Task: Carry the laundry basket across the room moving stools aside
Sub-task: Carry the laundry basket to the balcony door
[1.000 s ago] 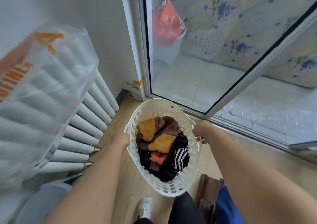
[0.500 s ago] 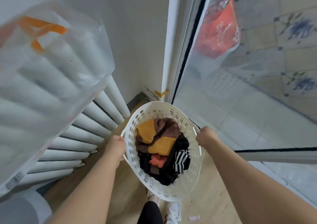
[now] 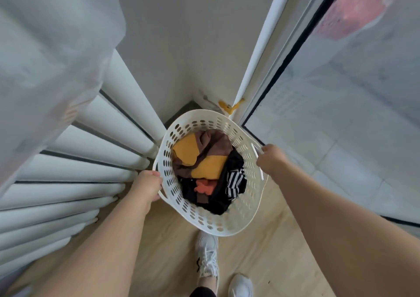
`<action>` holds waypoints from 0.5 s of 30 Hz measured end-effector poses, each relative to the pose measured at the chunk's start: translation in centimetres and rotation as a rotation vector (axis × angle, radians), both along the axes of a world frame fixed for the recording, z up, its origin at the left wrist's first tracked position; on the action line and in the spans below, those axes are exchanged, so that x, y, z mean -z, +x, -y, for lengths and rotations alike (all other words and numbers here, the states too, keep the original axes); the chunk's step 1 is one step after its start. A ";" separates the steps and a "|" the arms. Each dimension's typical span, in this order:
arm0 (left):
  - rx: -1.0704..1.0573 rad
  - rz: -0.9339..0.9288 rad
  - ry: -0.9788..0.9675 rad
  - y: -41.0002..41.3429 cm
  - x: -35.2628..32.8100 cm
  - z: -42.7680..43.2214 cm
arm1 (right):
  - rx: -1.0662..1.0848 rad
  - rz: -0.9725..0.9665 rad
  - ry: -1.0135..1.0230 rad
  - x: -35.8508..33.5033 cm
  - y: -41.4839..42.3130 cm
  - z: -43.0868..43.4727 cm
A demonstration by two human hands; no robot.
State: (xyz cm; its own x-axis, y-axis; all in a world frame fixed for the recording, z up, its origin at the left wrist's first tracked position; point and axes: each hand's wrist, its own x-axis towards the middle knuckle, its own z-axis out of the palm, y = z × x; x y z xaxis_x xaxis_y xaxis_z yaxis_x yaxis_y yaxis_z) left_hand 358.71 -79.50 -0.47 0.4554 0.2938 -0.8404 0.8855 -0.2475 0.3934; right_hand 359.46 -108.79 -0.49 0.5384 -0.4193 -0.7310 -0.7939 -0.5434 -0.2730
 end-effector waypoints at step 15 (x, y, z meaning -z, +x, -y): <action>0.087 0.025 0.027 1.1 3.9 1.0 | 0.044 0.060 -0.044 1.9 3.1 3.4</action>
State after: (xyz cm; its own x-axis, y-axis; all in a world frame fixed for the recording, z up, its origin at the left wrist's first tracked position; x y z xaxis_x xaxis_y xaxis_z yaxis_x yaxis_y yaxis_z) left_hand 359.77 -80.51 -4.35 0.5010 0.2741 -0.8209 0.8501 -0.3338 0.4073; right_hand 362.52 -112.22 -2.37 0.5605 -0.4747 -0.6786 -0.8005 -0.5205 -0.2971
